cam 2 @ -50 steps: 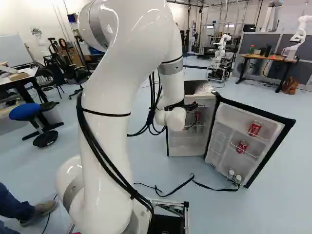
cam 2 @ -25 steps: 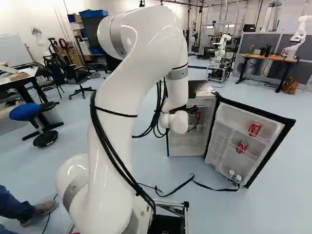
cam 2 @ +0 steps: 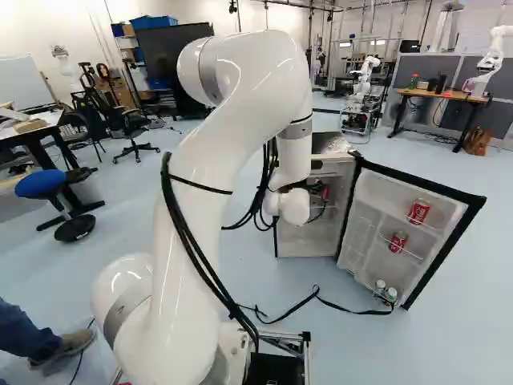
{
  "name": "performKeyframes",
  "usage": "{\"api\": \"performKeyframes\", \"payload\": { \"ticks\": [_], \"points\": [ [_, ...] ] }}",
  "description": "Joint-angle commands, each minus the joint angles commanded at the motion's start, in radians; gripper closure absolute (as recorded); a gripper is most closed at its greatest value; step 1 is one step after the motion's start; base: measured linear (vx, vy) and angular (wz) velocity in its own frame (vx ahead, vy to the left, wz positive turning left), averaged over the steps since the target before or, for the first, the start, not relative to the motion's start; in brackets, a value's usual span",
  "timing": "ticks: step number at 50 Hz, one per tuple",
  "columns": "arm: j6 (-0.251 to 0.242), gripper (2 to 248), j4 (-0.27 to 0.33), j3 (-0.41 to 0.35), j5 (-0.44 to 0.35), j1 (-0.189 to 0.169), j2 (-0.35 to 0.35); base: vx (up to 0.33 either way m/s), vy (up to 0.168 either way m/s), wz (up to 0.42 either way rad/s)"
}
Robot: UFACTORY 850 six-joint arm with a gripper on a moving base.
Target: Grab a drink from the fridge
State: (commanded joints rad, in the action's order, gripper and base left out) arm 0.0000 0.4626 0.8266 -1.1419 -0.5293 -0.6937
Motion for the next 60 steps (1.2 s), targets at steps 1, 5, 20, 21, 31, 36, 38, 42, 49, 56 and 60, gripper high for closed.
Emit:
{"api": "performKeyframes", "payload": {
  "ticks": [1, 5, 20, 21, 31, 36, 38, 42, 49, 56, 60],
  "points": [
    [0.000, 3, 0.000, 0.001, 0.000, 0.000, -0.003, 0.000, 0.000, 0.000],
    [0.000, 3, 0.000, 0.006, 0.000, 0.000, -0.015, 0.000, 0.000, 0.000],
    [0.000, 3, 0.000, 0.038, 0.000, 0.004, -0.067, 0.000, 0.000, 0.000],
    [0.000, 3, 0.000, 0.040, 0.000, 0.004, -0.070, 0.000, 0.000, 0.000],
    [0.000, 3, 0.000, 0.066, 0.000, 0.007, -0.108, 0.000, 0.000, 0.000],
    [0.000, 3, 0.000, 0.080, 0.000, 0.009, -0.127, 0.000, 0.000, 0.000],
    [0.000, 3, 0.000, 0.086, 0.000, 0.010, -0.135, 0.000, 0.000, 0.000],
    [0.000, 3, 0.000, 0.099, 0.000, 0.012, -0.151, 0.000, 0.000, 0.000],
    [0.000, 3, 0.000, 0.123, 0.000, 0.016, -0.180, 0.000, 0.000, 0.000],
    [0.000, 3, 0.000, 0.149, 0.000, 0.019, -0.210, 0.000, 0.000, 0.000],
    [0.000, 3, 0.000, 0.164, 0.000, 0.021, -0.227, 0.000, 0.000, 0.000]
  ]
}}
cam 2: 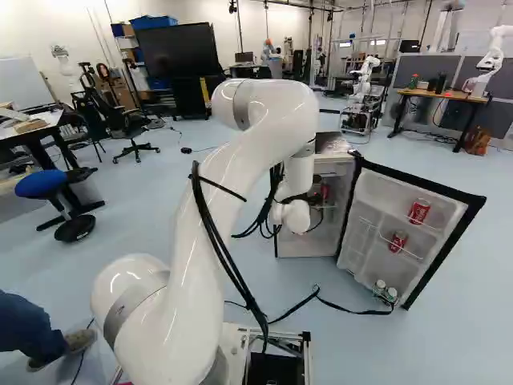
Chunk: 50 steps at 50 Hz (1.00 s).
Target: Grab a drink from the fridge
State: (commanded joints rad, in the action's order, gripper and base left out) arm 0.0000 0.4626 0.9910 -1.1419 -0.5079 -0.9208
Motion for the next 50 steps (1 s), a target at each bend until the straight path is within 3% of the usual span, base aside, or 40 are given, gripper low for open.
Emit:
{"api": "performKeyframes", "payload": {
  "ticks": [50],
  "points": [
    [0.000, 3, 0.000, 0.255, 0.000, 0.032, -0.244, 0.000, 0.000, 0.000]
  ]
}}
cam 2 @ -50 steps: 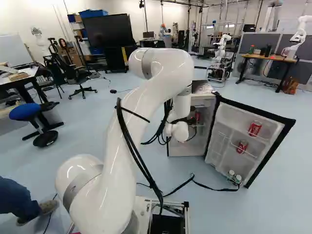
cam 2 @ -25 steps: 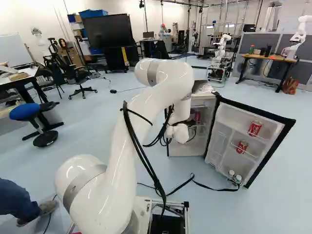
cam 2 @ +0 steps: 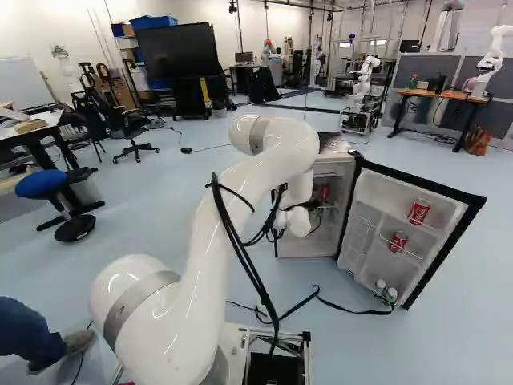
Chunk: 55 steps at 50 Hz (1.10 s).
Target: Grab a drink from the fridge
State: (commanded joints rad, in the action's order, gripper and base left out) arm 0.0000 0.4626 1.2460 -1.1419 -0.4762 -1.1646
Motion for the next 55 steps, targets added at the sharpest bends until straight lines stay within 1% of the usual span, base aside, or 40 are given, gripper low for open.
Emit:
{"api": "performKeyframes", "payload": {
  "ticks": [17, 55],
  "points": [
    [0.000, 3, 0.000, 0.107, 0.000, 0.003, -0.087, 0.000, 0.000, 0.000],
    [0.000, 3, 0.000, 0.286, 0.014, 0.026, -0.189, 0.000, 0.000, 0.000]
  ]
}}
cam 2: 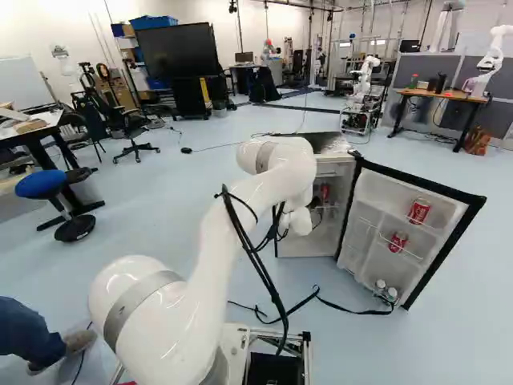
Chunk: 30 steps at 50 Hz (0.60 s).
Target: Grab a drink from the fridge
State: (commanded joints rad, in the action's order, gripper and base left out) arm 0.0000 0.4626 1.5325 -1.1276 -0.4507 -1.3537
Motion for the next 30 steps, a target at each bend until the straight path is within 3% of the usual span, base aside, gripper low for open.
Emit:
{"api": "performKeyframes", "payload": {
  "ticks": [30],
  "points": [
    [0.000, 3, 0.000, 0.116, 0.054, 0.015, -0.065, 0.000, 0.000, 0.000]
  ]
}}
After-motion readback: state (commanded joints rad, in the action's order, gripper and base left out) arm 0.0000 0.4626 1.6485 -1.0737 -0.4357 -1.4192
